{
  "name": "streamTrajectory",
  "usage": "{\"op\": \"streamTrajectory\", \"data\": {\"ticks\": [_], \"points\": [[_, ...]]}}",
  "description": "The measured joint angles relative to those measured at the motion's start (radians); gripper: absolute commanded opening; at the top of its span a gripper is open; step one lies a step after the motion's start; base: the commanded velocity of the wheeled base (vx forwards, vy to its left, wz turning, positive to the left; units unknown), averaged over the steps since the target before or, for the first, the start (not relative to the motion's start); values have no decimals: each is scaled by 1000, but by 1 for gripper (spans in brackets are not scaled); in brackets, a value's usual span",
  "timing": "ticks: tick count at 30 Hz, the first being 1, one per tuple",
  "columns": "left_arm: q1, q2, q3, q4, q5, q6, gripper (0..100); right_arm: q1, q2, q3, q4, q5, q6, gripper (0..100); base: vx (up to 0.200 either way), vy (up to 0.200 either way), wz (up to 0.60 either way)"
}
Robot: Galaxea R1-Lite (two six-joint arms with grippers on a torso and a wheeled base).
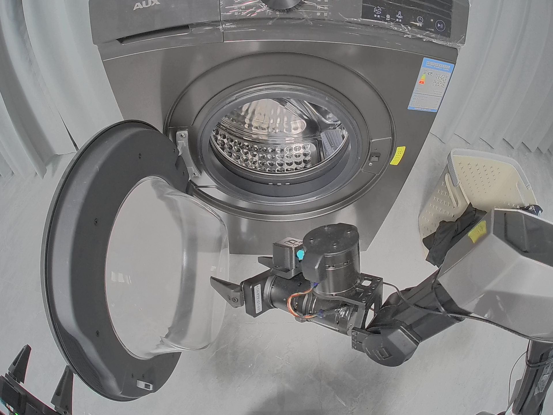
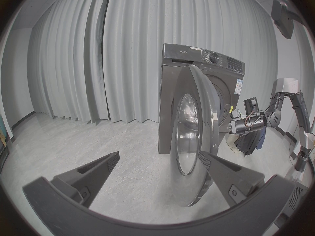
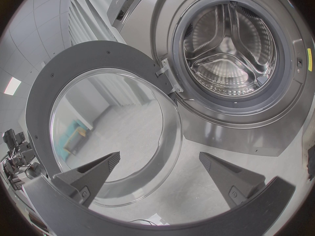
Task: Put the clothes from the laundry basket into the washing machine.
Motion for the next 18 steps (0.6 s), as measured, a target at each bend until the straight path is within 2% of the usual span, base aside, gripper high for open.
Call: {"op": "streamTrajectory", "data": {"ticks": [6, 12, 18], "points": [[0, 0, 0, 0, 0, 0, 100, 10, 49, -64, -8, -6, 0, 100, 0, 0, 0], [0, 0, 0, -1, 2, 0, 100, 7, 71, -84, -12, -17, 0, 100, -200, 0, 0], [-1, 0, 0, 0, -1, 0, 100, -1, 70, -82, -1, -16, -1, 100, 0, 0, 0]]}}
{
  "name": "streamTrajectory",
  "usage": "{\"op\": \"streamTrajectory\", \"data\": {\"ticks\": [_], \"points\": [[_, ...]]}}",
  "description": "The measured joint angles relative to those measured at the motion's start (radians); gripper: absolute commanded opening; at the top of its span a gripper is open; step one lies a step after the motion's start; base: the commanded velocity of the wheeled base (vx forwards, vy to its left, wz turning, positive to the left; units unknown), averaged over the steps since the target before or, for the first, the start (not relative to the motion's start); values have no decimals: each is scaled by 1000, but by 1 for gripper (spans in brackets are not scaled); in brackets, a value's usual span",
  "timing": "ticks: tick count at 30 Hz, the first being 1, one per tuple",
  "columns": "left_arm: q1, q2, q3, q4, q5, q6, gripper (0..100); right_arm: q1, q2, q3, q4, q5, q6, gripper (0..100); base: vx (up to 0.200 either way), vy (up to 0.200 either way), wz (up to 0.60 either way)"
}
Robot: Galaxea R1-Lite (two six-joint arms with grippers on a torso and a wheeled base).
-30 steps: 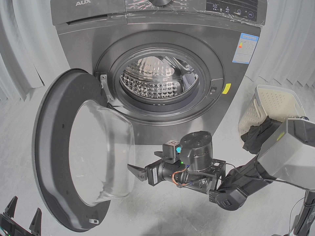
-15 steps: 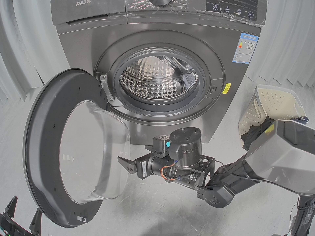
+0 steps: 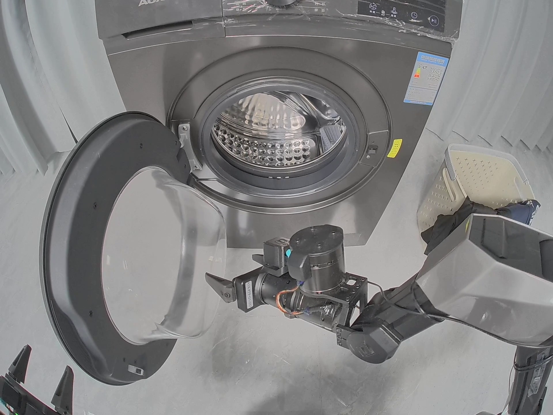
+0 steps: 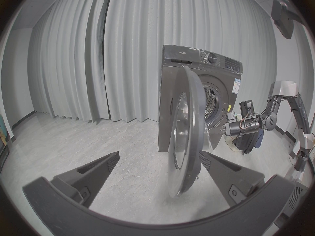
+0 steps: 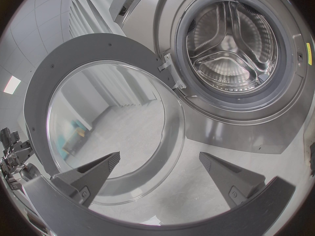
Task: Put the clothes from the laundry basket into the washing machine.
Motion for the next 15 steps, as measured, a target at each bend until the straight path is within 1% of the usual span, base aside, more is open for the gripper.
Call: {"op": "streamTrajectory", "data": {"ticks": [9, 12, 15], "points": [[0, 0, 0, 0, 1, 0, 100, 1, 12, -18, -3, -6, -1, 100, 0, 0, 0], [0, 0, 0, 0, 1, 0, 100, 3, 29, -44, -5, -18, -1, 100, 0, 0, 0], [0, 0, 0, 0, 1, 0, 100, 13, 50, -78, -5, -21, -2, 100, 0, 0, 0]]}}
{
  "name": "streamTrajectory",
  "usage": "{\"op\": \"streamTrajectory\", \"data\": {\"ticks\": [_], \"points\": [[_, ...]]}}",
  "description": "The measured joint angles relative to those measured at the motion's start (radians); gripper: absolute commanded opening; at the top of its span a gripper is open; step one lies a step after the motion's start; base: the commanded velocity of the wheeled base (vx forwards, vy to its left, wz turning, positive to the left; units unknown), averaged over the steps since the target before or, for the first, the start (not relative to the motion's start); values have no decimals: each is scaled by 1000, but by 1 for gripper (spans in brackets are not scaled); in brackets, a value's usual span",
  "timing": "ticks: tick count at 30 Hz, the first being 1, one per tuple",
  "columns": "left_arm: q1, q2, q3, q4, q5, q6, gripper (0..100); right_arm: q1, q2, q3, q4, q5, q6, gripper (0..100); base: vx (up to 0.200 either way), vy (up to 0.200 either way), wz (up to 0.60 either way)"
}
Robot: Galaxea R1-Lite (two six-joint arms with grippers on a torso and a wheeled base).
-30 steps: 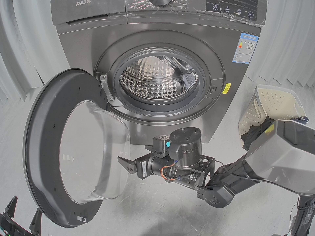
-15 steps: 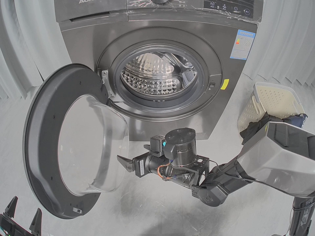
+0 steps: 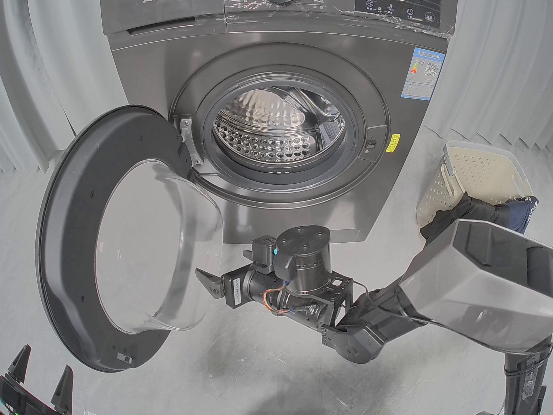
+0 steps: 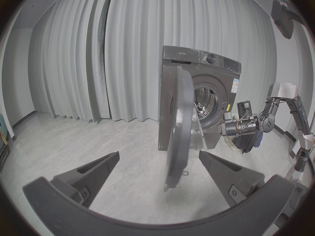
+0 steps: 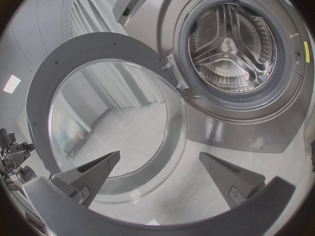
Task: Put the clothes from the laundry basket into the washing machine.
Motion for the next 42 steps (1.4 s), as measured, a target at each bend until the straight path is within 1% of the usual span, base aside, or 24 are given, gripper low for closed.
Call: {"op": "streamTrajectory", "data": {"ticks": [5, 9, 15, 18, 22, 26, 33, 37, 42], "points": [[0, 0, 0, 0, 0, 0, 100, 14, 39, -68, -7, -7, 2, 100, 0, 0, 0], [0, 0, 0, 0, 0, 0, 100, 26, 65, -115, -15, -28, 3, 100, 0, 0, 0], [0, 0, 0, 0, -1, 0, 100, 11, 77, -129, -7, -34, 3, 100, 0, 0, 0], [0, 0, 0, 0, -1, 0, 100, -7, 83, -133, -4, -56, 1, 100, 0, 0, 0], [0, 0, 0, 0, -1, 0, 100, -3, 106, -157, -2, -62, 1, 100, 0, 0, 0], [0, 0, 0, 0, -1, 0, 100, 20, 142, -216, -3, -64, 1, 100, 0, 0, 0], [0, 0, 0, 0, -1, 0, 100, 37, 196, -303, -12, -68, 3, 100, 0, 0, 0], [0, 0, 0, 0, -1, 3, 100, 26, 201, -306, -16, -79, 4, 100, 0, 0, 0], [1, 0, 0, -1, -1, 9, 100, 16, 166, -262, -17, -84, 3, 100, 0, 0, 0]]}}
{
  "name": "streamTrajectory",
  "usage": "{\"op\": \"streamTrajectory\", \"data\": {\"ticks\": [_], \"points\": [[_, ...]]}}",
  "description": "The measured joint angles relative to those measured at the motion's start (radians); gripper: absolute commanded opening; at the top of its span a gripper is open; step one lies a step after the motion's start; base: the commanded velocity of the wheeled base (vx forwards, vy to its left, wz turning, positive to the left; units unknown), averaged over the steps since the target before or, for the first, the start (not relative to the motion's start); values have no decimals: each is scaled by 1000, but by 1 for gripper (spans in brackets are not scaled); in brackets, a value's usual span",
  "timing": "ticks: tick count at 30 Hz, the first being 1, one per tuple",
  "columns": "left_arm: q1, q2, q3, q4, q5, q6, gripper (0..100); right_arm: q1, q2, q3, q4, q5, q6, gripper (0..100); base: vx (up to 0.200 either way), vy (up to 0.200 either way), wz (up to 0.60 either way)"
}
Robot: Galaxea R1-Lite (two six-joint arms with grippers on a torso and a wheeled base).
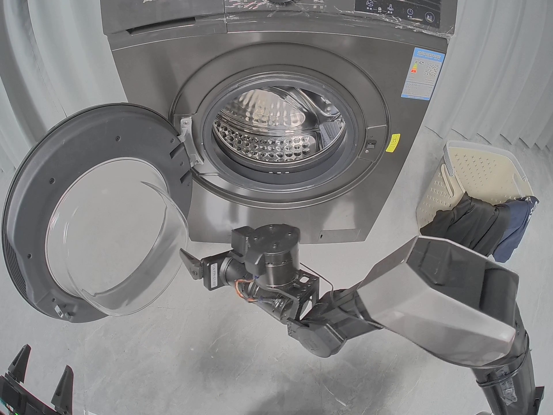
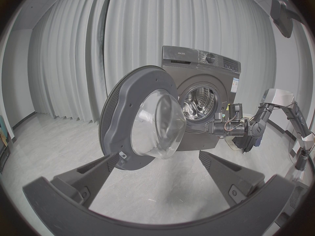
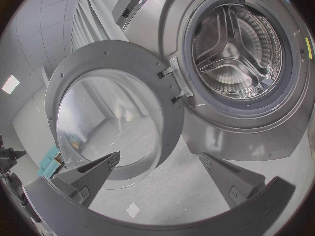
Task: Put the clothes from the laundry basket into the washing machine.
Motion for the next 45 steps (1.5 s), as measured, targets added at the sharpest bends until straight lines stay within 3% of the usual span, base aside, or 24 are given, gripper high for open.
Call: {"op": "streamTrajectory", "data": {"ticks": [6, 14, 27, 33, 39, 45], "points": [[1, 0, 0, -1, -1, 5, 100, -30, -145, 183, -5, -1, -18, 100, 0, 0, 0], [2, 0, 0, -2, -1, 10, 100, -136, -501, 544, -8, 2, -76, 100, 0, 0, 0], [2, 0, 0, -2, -1, 11, 100, -467, -1145, 1046, 14, 38, -194, 100, 0, 0, 0], [3, 0, 0, -2, -1, 11, 100, -620, -1420, 1243, 48, 50, -226, 100, 0, 0, 0], [2, 0, 0, -2, -1, 12, 100, -706, -1664, 1387, 188, 59, -236, 100, 0, 0, 0], [2, 0, 0, -2, -1, 14, 100, -757, -1932, 1432, 511, 64, -239, 100, 0, 0, 0]]}}
